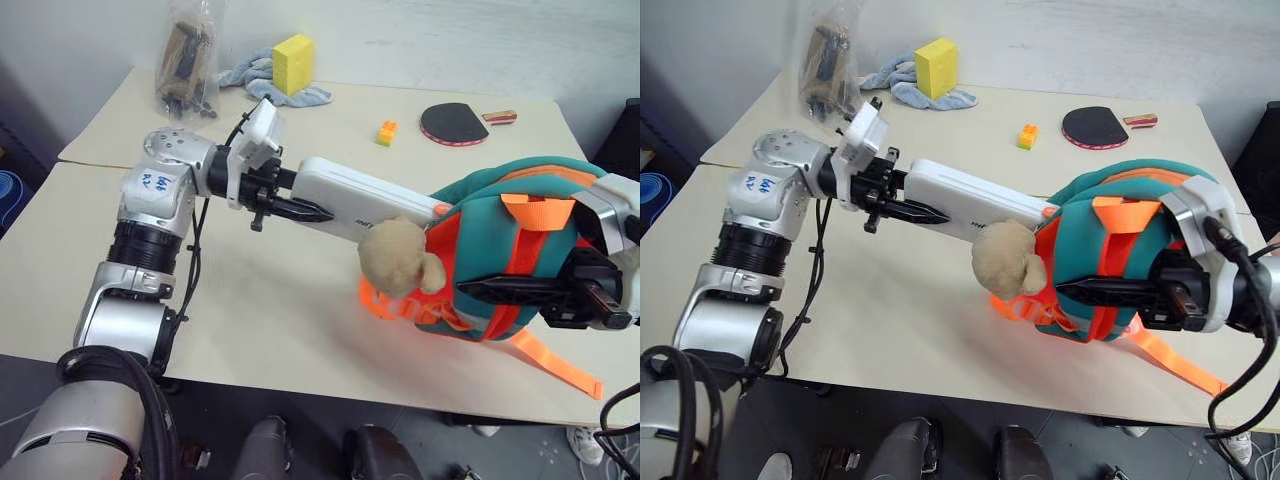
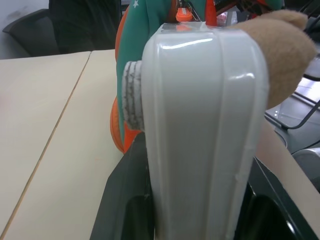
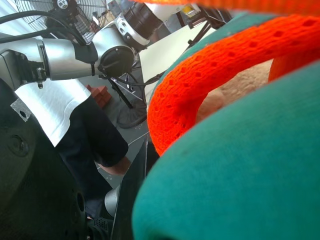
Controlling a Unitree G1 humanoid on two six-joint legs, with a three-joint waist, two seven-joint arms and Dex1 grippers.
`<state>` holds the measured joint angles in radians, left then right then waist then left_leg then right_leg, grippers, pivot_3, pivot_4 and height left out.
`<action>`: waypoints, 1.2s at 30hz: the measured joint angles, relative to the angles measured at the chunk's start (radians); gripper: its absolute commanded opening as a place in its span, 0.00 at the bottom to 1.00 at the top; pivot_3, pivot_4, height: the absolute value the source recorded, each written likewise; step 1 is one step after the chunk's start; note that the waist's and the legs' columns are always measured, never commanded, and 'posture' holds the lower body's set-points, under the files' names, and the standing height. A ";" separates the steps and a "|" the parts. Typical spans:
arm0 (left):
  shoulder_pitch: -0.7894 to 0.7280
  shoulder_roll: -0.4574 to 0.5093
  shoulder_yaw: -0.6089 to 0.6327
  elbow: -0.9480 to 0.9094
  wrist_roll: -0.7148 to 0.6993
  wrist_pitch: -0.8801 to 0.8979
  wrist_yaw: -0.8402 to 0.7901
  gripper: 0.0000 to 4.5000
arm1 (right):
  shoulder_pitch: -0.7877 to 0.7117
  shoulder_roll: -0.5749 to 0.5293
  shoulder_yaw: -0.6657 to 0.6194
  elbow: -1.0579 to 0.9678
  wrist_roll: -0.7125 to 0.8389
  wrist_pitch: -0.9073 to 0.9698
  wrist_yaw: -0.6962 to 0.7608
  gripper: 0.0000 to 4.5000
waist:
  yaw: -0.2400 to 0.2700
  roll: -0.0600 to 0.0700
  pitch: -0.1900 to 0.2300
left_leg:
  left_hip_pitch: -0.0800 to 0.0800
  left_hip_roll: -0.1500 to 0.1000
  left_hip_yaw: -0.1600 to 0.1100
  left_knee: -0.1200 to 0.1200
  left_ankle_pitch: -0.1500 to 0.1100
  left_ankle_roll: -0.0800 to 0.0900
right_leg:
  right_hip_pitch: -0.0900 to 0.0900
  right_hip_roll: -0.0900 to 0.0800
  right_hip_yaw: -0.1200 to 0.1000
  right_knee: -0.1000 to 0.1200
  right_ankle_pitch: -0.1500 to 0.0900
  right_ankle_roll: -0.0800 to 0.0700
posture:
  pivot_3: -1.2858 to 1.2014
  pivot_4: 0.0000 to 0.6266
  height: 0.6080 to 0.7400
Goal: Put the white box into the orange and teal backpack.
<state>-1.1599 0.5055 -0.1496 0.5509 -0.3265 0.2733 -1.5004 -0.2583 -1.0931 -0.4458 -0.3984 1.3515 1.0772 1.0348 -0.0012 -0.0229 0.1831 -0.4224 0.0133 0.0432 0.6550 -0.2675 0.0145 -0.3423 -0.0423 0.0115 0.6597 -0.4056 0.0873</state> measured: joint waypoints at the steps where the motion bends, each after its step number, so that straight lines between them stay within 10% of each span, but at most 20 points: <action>1: -0.013 -0.001 -0.001 0.019 0.007 -0.012 0.000 0.28 | 0.000 0.000 0.002 0.002 -0.003 0.000 0.000 0.00 | 0.000 0.000 0.000 | 0.000 0.000 0.000 0.000 0.000 0.000 | 0.000 0.000 0.000 0.000 0.000 0.000 | 0.52 0.24 1.00; 10: -0.070 0.022 0.008 0.134 0.025 -0.077 -0.001 0.28 | 0.001 -0.012 -0.028 0.015 -0.005 0.002 -0.003 0.00 | -0.003 0.001 0.001 | 0.000 0.000 -0.002 0.000 0.000 -0.001 | 0.000 0.000 -0.002 0.001 0.000 0.000 | 0.52 0.24 1.00; 24: 0.003 -0.379 -0.052 0.082 0.094 0.006 0.278 0.28 | -0.081 0.070 0.068 0.004 -0.017 -0.019 -0.095 0.00 | 0.001 0.002 0.001 | -0.005 -0.001 -0.006 0.007 0.000 0.000 | -0.001 0.000 -0.005 0.003 0.000 0.000 | 0.52 0.24 1.00; 36: 0.009 -0.253 -0.015 0.057 0.085 0.005 0.239 1.00 | 0.036 0.116 0.044 -0.065 -0.019 -0.054 -0.190 0.00 | -0.003 0.002 0.001 | -0.003 0.000 -0.006 0.007 0.001 -0.002 | 0.000 0.001 -0.004 0.003 0.000 0.000 | 0.52 0.24 1.00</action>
<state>-1.1506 0.2525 -0.1645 0.6083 -0.2412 0.2787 -1.2614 -0.2219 -0.9769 -0.4022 -0.4631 1.3326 1.0235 0.8448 -0.0045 -0.0210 0.1842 -0.4256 0.0132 0.0376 0.6616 -0.2665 0.0129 -0.3426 -0.0416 0.0072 0.6627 -0.4056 0.0873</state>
